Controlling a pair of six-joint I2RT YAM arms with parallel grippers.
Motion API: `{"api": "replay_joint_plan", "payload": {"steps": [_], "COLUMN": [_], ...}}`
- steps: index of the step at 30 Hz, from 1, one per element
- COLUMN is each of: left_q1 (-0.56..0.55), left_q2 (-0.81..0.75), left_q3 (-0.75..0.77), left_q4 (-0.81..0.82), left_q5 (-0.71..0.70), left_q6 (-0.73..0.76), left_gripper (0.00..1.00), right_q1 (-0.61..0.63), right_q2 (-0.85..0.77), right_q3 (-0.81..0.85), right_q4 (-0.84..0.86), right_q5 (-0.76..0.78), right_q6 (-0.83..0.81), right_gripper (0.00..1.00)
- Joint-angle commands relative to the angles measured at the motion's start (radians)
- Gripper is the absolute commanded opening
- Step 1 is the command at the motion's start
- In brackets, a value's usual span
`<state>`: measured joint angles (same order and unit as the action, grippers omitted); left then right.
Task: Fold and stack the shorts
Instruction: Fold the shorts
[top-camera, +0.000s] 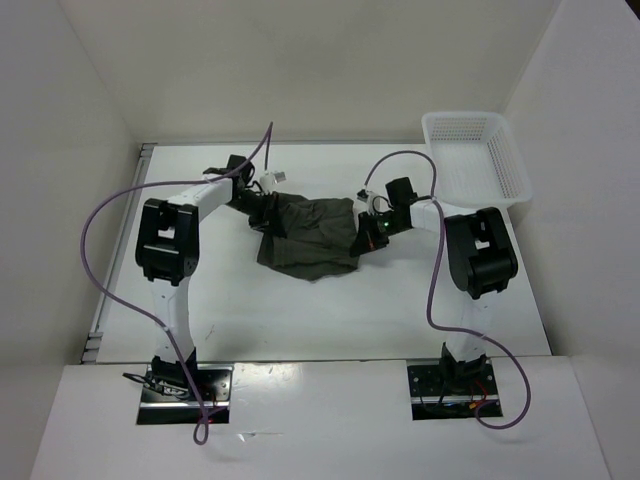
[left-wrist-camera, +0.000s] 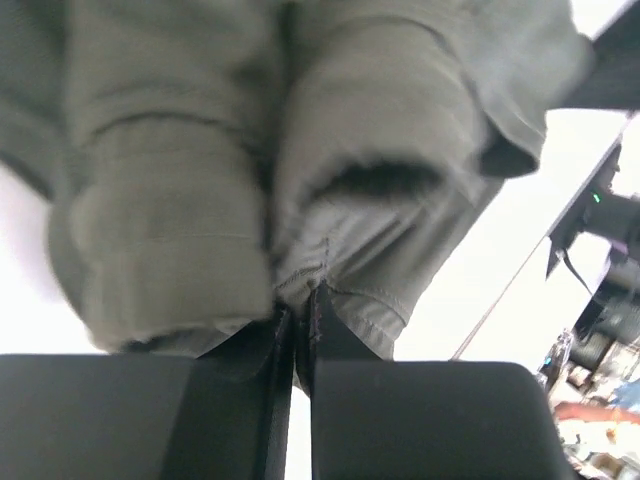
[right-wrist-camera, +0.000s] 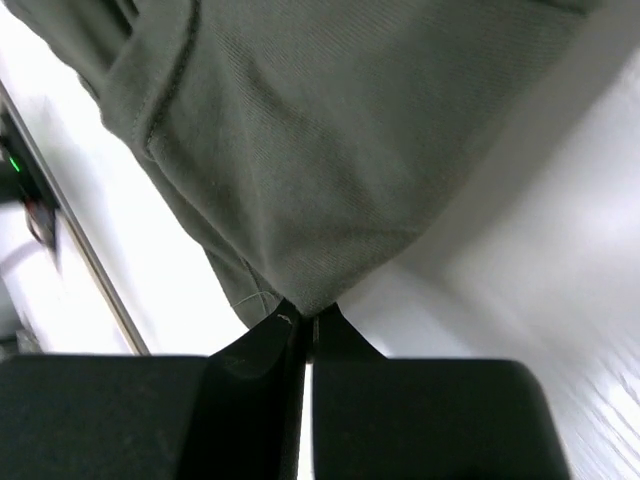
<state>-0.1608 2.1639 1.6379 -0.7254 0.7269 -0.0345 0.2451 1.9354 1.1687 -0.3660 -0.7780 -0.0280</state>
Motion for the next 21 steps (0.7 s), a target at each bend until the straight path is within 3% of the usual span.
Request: {"api": "replay_joint_plan", "payload": {"steps": [1, 2, 4, 5, 8, 12, 14, 15, 21], "left_q1": [0.014, 0.014, 0.014, 0.014, 0.014, 0.014, 0.014, 0.014, 0.014], "left_q2": [-0.148, -0.162, -0.176, -0.176, -0.167, -0.167, -0.179, -0.193, -0.228], "left_q3": [-0.102, -0.122, -0.162, -0.171, -0.171, -0.153, -0.139, -0.125, 0.034], "left_q4": [0.153, 0.182, 0.192, 0.205, 0.216, 0.207, 0.187, 0.187, 0.078], "left_q5": [0.003, -0.007, -0.033, -0.05, -0.086, -0.098, -0.098, -0.098, -0.149], "left_q6": [0.035, 0.035, 0.035, 0.035, 0.035, 0.035, 0.035, 0.035, 0.035], "left_gripper": [0.06, 0.06, 0.06, 0.06, 0.09, 0.2, 0.53, 0.59, 0.79], "right_q1": [-0.043, -0.043, -0.043, -0.043, -0.043, -0.043, -0.043, -0.043, -0.043], "right_q2": [-0.029, -0.039, -0.049, -0.061, -0.088, -0.142, -0.165, -0.185, -0.219], "right_q3": [0.006, -0.003, -0.012, -0.012, -0.003, 0.026, 0.026, 0.037, 0.126], "right_q4": [-0.228, -0.228, -0.217, -0.203, -0.203, -0.215, -0.229, -0.252, -0.304], "right_q5": [0.048, 0.058, 0.059, 0.059, 0.077, 0.091, 0.091, 0.091, 0.1], "right_q6": [-0.269, -0.27, -0.26, -0.251, -0.233, -0.243, -0.254, -0.254, -0.274], "right_gripper": [0.01, 0.01, 0.12, 0.29, 0.53, 0.57, 0.57, 0.57, 0.59]}}
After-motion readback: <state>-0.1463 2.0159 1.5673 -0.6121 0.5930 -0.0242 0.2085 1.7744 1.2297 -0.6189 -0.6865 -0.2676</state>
